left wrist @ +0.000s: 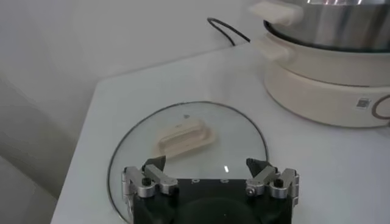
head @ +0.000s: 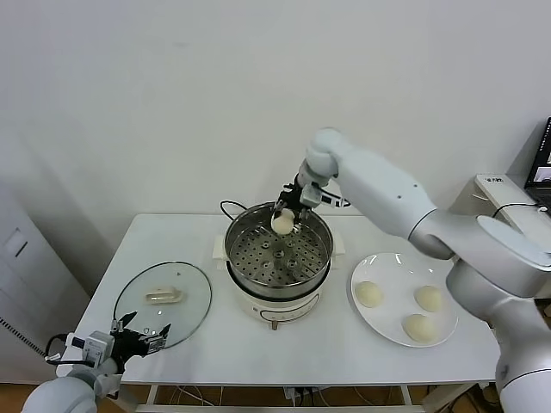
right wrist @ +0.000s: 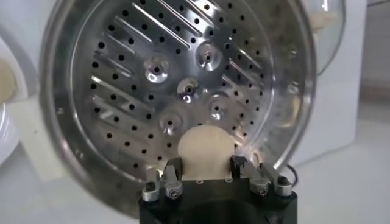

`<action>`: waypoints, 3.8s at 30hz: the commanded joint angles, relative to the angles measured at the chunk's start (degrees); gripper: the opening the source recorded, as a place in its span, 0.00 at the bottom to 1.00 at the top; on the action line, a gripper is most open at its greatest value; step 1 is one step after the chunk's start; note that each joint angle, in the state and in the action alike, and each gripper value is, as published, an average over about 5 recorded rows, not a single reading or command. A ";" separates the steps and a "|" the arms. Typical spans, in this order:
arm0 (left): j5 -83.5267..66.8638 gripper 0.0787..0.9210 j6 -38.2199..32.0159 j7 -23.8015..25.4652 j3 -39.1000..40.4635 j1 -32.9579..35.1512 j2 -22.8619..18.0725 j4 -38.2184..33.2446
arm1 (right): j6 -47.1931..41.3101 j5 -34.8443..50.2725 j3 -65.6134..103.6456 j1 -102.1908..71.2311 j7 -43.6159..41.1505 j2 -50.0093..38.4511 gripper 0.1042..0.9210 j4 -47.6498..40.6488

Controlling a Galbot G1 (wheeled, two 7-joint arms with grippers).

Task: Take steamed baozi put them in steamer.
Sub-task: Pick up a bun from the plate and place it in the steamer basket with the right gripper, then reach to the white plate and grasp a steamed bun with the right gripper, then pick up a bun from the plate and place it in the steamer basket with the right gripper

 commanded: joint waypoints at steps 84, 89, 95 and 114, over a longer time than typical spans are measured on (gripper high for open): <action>-1.03 0.88 0.59 0.08 -5.36 4.04 -0.13 -2.82 | -41.62 48.80 -21.20 -6.17 -0.49 -29.50 0.51 5.89; -1.06 0.88 0.78 -0.01 -5.53 4.01 -0.22 -3.07 | -43.62 56.11 -29.67 4.76 -1.08 -33.64 0.46 12.05; -1.38 0.88 0.87 -0.07 -5.84 4.05 0.15 -3.08 | -48.39 67.82 -44.63 26.84 -4.65 -37.30 0.45 20.86; -1.38 0.88 0.53 -0.01 -5.16 4.15 1.05 -2.59 | -61.79 95.80 -45.22 32.01 7.21 -17.13 0.45 22.56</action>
